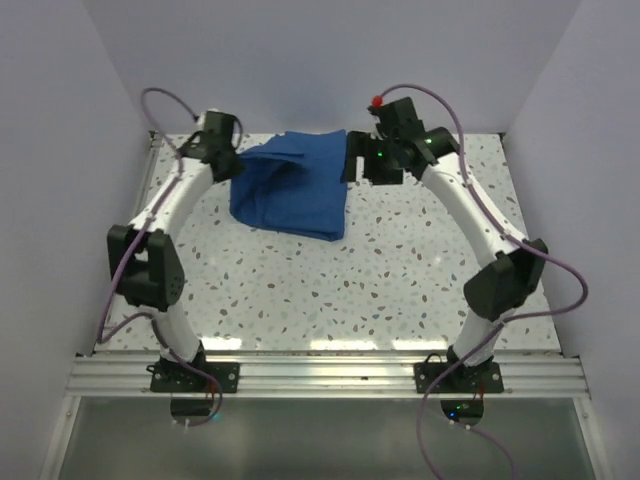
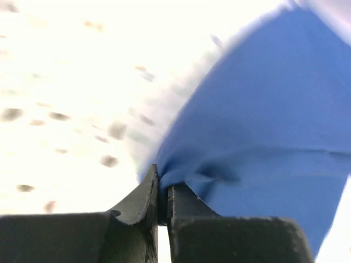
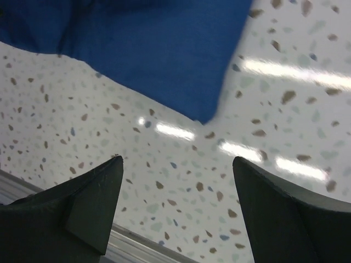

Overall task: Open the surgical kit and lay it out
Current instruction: Open the surgical kit at the center of the board.

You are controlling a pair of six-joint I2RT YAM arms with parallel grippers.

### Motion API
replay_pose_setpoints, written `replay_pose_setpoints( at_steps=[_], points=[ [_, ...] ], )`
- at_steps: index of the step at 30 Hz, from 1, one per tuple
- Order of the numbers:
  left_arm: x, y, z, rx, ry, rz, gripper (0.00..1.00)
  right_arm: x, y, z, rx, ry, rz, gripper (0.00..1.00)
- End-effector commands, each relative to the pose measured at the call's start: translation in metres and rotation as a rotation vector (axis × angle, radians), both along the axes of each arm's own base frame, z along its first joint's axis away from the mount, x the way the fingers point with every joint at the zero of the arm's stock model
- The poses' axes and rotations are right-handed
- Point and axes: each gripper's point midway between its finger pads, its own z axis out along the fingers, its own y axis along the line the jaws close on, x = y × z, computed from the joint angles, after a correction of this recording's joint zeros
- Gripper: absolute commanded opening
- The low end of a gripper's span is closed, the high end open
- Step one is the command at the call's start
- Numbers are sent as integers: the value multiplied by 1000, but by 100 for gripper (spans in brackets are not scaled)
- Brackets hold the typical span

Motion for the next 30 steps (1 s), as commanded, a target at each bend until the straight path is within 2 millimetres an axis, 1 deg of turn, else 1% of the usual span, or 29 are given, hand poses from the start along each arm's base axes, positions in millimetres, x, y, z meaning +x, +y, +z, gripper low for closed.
replay_pose_setpoints(
  at_steps=[1, 2, 3, 4, 5, 6, 7, 8, 9, 10, 11, 13, 14, 15, 16, 17, 18, 19, 20, 21, 22, 24, 25, 27, 29, 30],
  points=[
    [-14, 68, -6, -96, -21, 182, 0, 7, 66, -10, -14, 18, 132, 85],
    [-20, 90, -18, -119, 8, 231, 7, 12, 81, 6, 14, -14, 152, 85],
    [-26, 96, -31, -146, 40, 252, 16, 8, 102, 3, 16, -7, 188, 85],
    [-40, 101, -55, -189, 102, 262, 30, 10, 115, -5, 16, 7, 205, 85],
    [-44, 117, -71, -217, 129, 302, 66, 18, 132, -15, 28, 22, 225, 86],
    [-56, 115, -92, -269, 187, 305, 75, 15, 147, -25, 27, 41, 247, 86],
    [-61, 119, -103, -287, 214, 317, 80, 16, 156, -32, 31, 52, 256, 86],
    [-66, 125, -118, -313, 253, 328, 84, 21, 167, -52, 29, 80, 261, 86],
    [-70, 126, -126, -315, 276, 315, 84, 18, 176, -59, 50, 104, 264, 86],
    [-74, 124, -133, -320, 299, 304, 85, 18, 181, -67, 56, 121, 262, 86],
    [-77, 125, -139, -308, 312, 288, 86, 21, 186, -83, 64, 142, 250, 86],
    [-82, 125, -145, -300, 332, 276, 86, 20, 195, -98, 71, 155, 257, 86],
    [-83, 126, -146, -297, 331, 272, 86, 21, 200, -102, 69, 146, 264, 86],
    [-85, 126, -147, -288, 333, 263, 86, 17, 207, -120, 47, 171, 277, 86],
    [-88, 127, -148, -280, 338, 265, 85, 16, 210, -127, 40, 178, 280, 86],
    [-90, 127, -148, -277, 340, 262, 85, 10, 219, -130, 36, 181, 298, 86],
    [-94, 126, -150, -275, 348, 260, 84, 7, 223, -149, 16, 205, 303, 86],
    [-95, 126, -151, -277, 351, 260, 83, 6, 228, -154, 8, 202, 306, 86],
    [-97, 125, -151, -277, 350, 257, 82, 0, 236, -160, -4, 198, 320, 86],
    [-100, 125, -153, -277, 359, 259, 82, -3, 239, -166, -14, 197, 321, 86],
    [-101, 125, -154, -276, 361, 256, 82, -2, 243, -177, -27, 195, 318, 86],
    [-104, 126, -156, -269, 370, 258, 80, -8, 250, -185, -41, 196, 316, 86],
    [-104, 126, -157, -265, 372, 259, 78, -7, 249, -196, -65, 198, 305, 86],
    [-105, 127, -159, -266, 376, 261, 74, -7, 249, -205, -97, 188, 294, 85],
    [-105, 125, -162, -269, 384, 256, 64, -7, 246, -220, -145, 187, 269, 83],
    [-103, 124, -162, -275, 383, 249, 56, -6, 243, -226, -160, 190, 258, 76]
  ],
)
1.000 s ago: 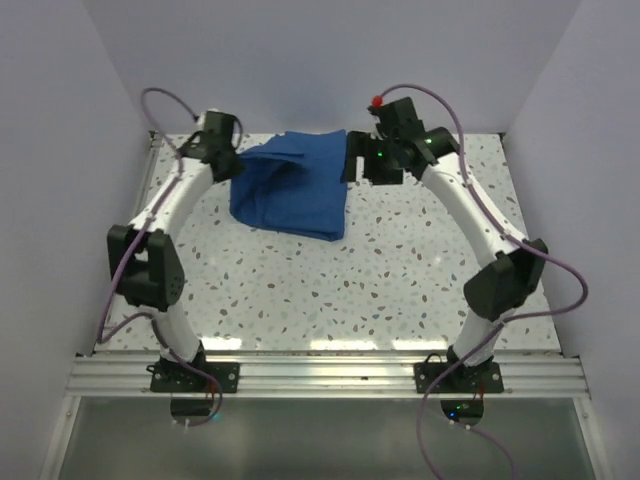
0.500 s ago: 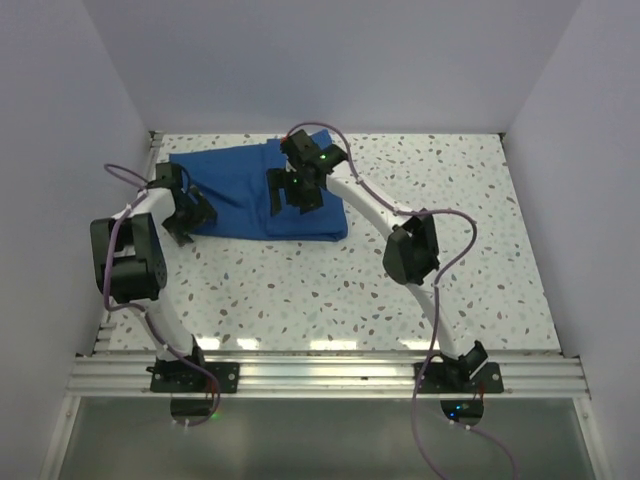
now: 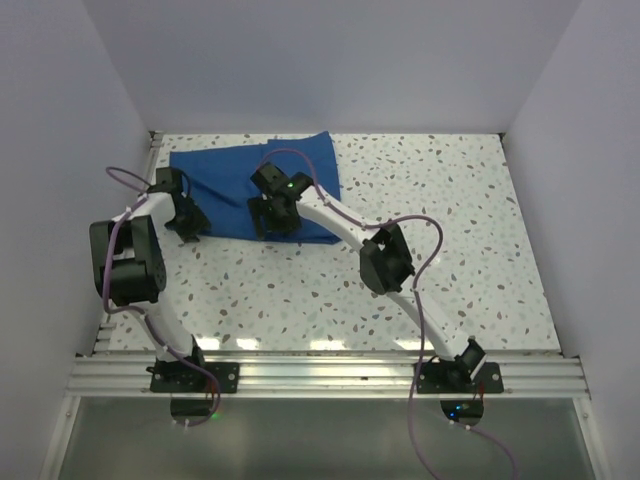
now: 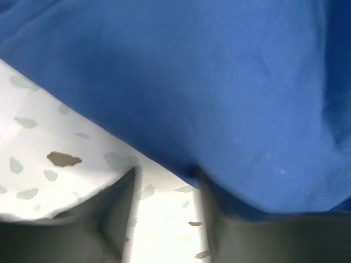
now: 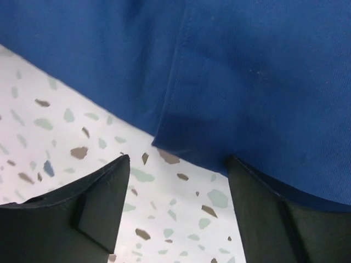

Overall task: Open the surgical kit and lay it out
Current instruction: Open the surgical kit at the center of the board.

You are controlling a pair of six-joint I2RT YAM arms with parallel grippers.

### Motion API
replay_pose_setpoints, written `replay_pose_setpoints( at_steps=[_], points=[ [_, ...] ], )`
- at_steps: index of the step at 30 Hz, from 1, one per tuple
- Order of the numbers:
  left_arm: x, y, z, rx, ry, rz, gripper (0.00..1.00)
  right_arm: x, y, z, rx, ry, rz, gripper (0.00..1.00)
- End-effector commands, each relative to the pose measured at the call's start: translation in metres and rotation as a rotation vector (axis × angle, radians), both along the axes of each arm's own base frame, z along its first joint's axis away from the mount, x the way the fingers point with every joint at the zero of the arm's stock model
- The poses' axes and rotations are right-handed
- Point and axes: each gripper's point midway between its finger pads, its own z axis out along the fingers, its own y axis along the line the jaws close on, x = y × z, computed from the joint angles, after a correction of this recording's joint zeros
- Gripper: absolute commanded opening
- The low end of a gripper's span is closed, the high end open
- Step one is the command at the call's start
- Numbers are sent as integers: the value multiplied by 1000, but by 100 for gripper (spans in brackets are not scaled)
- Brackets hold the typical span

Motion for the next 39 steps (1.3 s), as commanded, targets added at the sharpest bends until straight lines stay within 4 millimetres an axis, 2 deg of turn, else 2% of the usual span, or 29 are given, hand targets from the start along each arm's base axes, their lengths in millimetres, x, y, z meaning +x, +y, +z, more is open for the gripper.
replay_pose_setpoints(
  at_steps=[1, 2, 3, 4, 8, 9, 11, 12, 15, 17, 18, 21, 22, 23, 25, 26, 27, 28, 29, 30, 31, 32, 33, 34, 35, 36, 37, 38, 39],
  points=[
    [-15, -8, -22, -39, 70, -34, 41, 3, 2, -25, -48, -11, -49, 73],
    [-15, -8, -23, -38, 73, -37, 35, 5, 0, -35, -66, -12, -69, 71],
    [-14, -7, -24, -35, 75, -38, 29, 6, -1, -38, -74, -13, -77, 62],
    [-15, -7, -27, -36, 83, -40, 21, 8, -1, -40, -79, -18, -94, 59],
    [-15, -7, -34, -34, 99, -44, 5, 13, -5, -53, -105, -26, -139, 48],
    [-16, -7, -35, -38, 101, -45, 1, 14, -6, -57, -114, -27, -147, 41],
    [-16, -8, -38, -42, 103, -52, 0, 16, -9, -61, -127, -34, -171, 32],
    [-17, -8, -39, -43, 104, -54, 0, 16, -10, -65, -136, -33, -173, 20],
    [-16, -9, -37, -40, 86, -61, 0, 19, -17, -70, -155, -31, -197, 0],
    [-13, -8, -33, -36, 60, -62, 0, 19, -18, -71, -157, -29, -199, 0],
    [-15, -8, -33, -35, 60, -62, 0, 20, -18, -68, -151, -33, -200, 0],
    [-17, -3, -31, -4, 59, -55, 0, 33, -20, -38, -121, -90, -208, 0],
    [-18, -1, -30, 5, 59, -54, 0, 43, -17, -1, -63, -143, -223, 0],
    [-19, 0, -29, 12, 60, -52, 0, 53, -32, 6, -75, -161, -254, 0],
    [-19, 3, -27, 16, 59, -46, 0, 70, -50, 38, -40, -211, -307, 0],
    [-17, 4, -25, 22, 51, -48, 0, 79, -78, 62, -32, -229, -367, 0],
    [-17, 4, -24, 26, 52, -49, 0, 85, -98, 77, -36, -257, -413, 0],
    [-17, 5, -23, 30, 51, -48, 0, 83, -122, 63, -69, -235, -454, 0],
    [-15, 6, -21, 35, 46, -50, 0, 94, -158, 103, -25, -284, -532, 0],
    [-16, 6, -21, 38, 48, -51, 0, 96, -182, 107, -33, -294, -582, 0],
    [-16, 6, -20, 39, 47, -51, 0, 98, -202, 109, -27, -302, -624, 0],
    [-16, 6, -20, 40, 47, -56, 0, 92, -247, 86, -85, -253, -693, 0],
    [-17, 6, -21, 41, 50, -59, 0, 87, -270, 98, -78, -267, -736, 0],
    [-17, 6, -22, 41, 51, -60, 0, 84, -291, 96, -91, -265, -777, 0],
    [-20, 6, -24, 41, 59, -63, 0, 71, -328, 71, -143, -209, -845, 0],
    [-22, 10, -25, 60, 63, -57, 0, 65, -346, 75, -136, -210, -883, 0],
    [-23, 9, -26, 59, 66, -57, 0, 61, -359, 69, -136, -191, -915, 0],
    [-24, 8, -27, 55, 70, -60, 0, 49, -385, 50, -165, -144, -976, 0],
    [-24, 6, -27, 51, 69, -63, 0, 45, -395, 45, -169, -129, -1000, 0]
  ],
)
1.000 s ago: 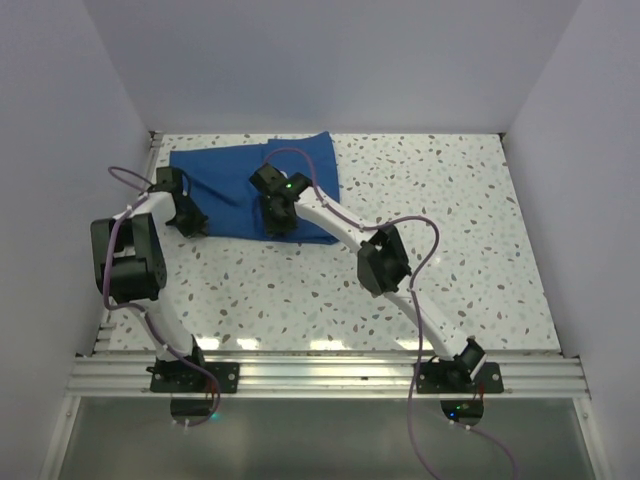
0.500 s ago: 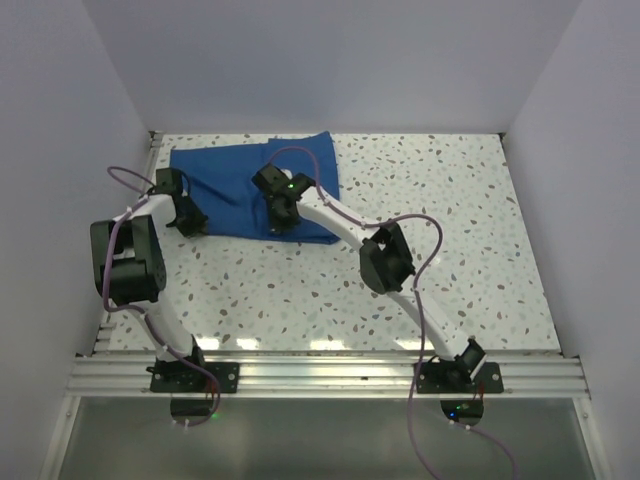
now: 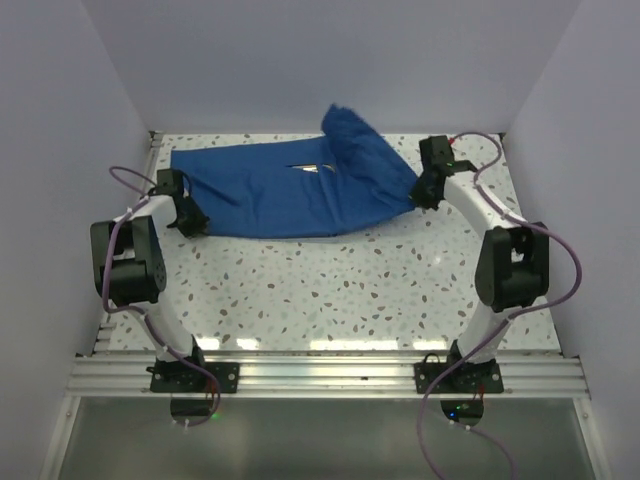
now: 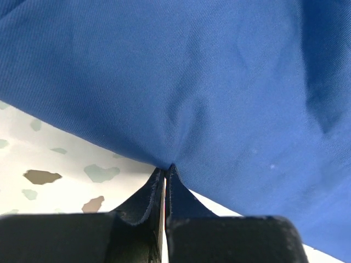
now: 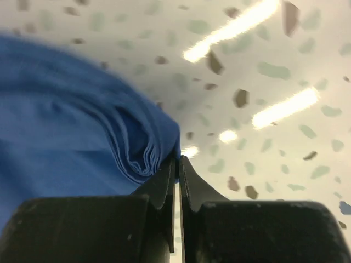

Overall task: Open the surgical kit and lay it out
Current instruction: Open the surgical kit at the center of the board.

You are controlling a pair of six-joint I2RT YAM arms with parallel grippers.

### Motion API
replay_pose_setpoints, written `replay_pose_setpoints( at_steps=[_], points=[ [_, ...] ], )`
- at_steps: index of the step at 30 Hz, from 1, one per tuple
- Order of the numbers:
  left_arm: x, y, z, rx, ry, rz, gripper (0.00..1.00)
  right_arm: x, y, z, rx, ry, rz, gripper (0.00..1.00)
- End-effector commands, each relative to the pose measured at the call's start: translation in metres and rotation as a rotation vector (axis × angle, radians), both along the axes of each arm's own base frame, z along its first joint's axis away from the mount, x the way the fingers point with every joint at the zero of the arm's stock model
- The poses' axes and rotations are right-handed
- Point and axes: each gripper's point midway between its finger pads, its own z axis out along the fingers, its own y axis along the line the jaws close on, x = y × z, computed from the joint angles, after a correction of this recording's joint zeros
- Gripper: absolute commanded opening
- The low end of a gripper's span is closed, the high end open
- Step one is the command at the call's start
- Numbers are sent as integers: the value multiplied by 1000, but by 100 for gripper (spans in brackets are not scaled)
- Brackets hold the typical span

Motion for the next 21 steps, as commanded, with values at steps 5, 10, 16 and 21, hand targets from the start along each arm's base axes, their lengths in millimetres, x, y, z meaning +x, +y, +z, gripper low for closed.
replay_pose_setpoints(
  at_steps=[5, 10, 16, 21],
  points=[
    [-25, 9, -16, 81, 120, -20, 0, -43, -90, -58, -107, 207, -196, 31],
    [-28, 3, -18, 92, 172, -29, 8, -50, -148, -64, -162, 315, -297, 88],
    [-36, -5, -14, 109, 175, -25, 64, 2, -139, -5, 18, 40, -194, 86],
    [-50, -8, -9, 103, 175, -20, 68, 47, -85, 34, 240, -154, -46, 82]
  ],
)
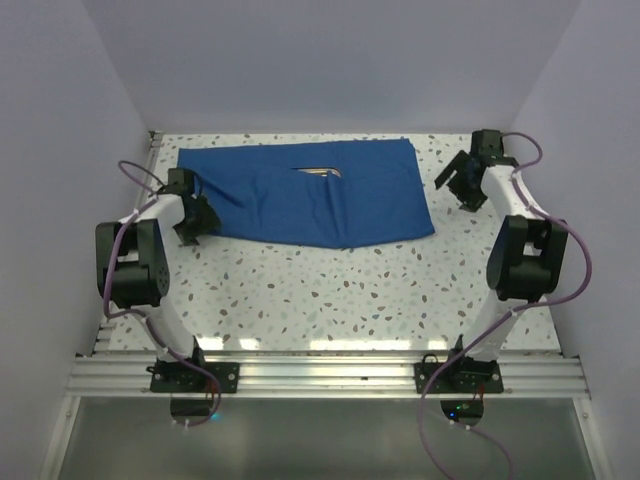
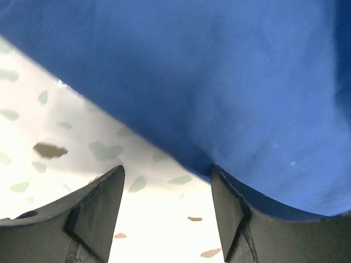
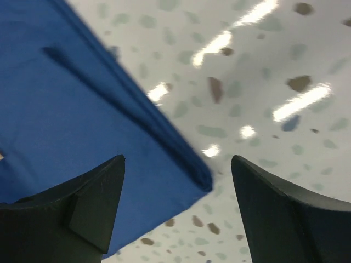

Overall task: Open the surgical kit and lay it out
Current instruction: Open the surgical kit at the center of the board.

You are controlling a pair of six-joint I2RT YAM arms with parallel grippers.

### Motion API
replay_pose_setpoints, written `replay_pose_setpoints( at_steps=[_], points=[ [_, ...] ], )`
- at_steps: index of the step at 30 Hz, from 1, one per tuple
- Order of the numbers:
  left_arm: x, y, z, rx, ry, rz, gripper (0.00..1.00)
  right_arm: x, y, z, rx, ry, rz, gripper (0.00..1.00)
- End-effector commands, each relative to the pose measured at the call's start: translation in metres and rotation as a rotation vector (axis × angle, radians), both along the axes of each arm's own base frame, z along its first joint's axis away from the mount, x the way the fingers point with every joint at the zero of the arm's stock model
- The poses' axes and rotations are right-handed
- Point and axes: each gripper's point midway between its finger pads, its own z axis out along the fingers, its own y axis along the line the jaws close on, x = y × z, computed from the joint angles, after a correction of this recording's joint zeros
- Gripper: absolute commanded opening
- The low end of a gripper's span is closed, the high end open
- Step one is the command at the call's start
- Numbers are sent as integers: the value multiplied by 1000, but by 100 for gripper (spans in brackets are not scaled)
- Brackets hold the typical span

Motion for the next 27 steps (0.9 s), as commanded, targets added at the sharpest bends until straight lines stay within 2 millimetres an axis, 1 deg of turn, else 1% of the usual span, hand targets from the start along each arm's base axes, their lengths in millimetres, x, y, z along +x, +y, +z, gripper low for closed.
replay_pose_setpoints(
  at_steps=[1, 2, 3, 4, 6, 7, 9, 10, 12, 13, 14, 16, 17, 18, 20, 21, 24, 25, 27],
  points=[
    [-44, -1, -9, 10, 120, 10, 68, 60, 57, 76, 151, -307, 173, 82],
    [-46, -2, -7, 9, 117, 8, 68, 66, 63, 76, 159, -313, 184, 82],
    [-47, -3, -3, 10, 109, 5, 68, 73, 66, 68, 170, -301, 187, 82],
    [-48, -4, -1, 9, 107, 5, 67, 86, 73, 76, 182, -336, 193, 82],
    [-53, -6, 1, 4, 110, 4, 66, 100, 80, 73, 203, -347, 201, 82],
    [-55, -8, 3, 0, 108, 4, 66, 114, 84, 64, 214, -341, 202, 82],
    [-57, -11, 6, -7, 107, 0, 65, 130, 88, 52, 226, -332, 200, 81],
    [-58, -12, 8, -8, 104, 1, 65, 144, 94, 42, 238, -322, 201, 80],
    [-60, -14, 11, -10, 102, -6, 64, 157, 93, 31, 239, -308, 193, 79],
    [-61, -15, 12, -8, 103, -7, 64, 165, 107, 41, 237, -325, 216, 78],
    [-62, -15, 13, -7, 105, -8, 63, 170, 107, 18, 232, -287, 208, 78],
    [-66, -14, 16, -2, 102, -3, 63, 177, 108, 15, 219, -287, 208, 78],
    [-67, -14, 17, 2, 101, 0, 63, 179, 107, 3, 217, -269, 201, 78],
    [-69, -13, 20, 5, 93, 3, 63, 180, 107, -2, 214, -261, 201, 78],
    [-74, -13, 20, 5, 94, 11, 63, 182, 107, -8, 209, -254, 208, 78],
    [-74, -14, 23, 4, 83, 14, 63, 181, 108, -17, 209, -236, 210, 78],
    [-82, -13, 21, 6, 85, 21, 63, 178, 113, -26, 200, -215, 234, 77],
    [-85, -14, 19, 7, 92, 23, 63, 174, 117, -30, 191, -197, 248, 75],
    [-87, -13, 18, 11, 94, 26, 63, 170, 122, -27, 181, -192, 270, 72]
  ],
)
